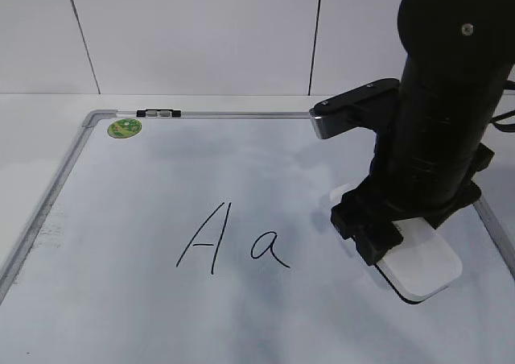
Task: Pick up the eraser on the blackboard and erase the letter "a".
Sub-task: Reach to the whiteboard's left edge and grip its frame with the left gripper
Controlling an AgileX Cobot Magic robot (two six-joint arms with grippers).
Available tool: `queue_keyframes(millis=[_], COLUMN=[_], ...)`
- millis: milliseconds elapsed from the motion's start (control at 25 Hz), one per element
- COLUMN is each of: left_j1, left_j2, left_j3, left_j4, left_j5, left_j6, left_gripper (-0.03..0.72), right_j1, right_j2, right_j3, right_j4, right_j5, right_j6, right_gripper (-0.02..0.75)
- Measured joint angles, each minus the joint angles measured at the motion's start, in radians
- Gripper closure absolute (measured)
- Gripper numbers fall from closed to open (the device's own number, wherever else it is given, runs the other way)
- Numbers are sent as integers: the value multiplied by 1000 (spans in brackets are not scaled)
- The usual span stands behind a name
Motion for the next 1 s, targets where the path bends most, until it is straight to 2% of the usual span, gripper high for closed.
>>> queue_keyframes(millis=[320, 1000], left_j1=[0, 0], left_j2=[329, 523], left_j3=[-111, -117], left_j4=[7, -1], left_j5=[10, -103], left_j6=[-2, -2], left_gripper=[307, 314], right_j1=[0, 0], right_j2=[0, 0], right_j3=[0, 0], right_j4=[0, -13], right_j5=[13, 17], right_j6=[11, 18], right_gripper=[172, 172])
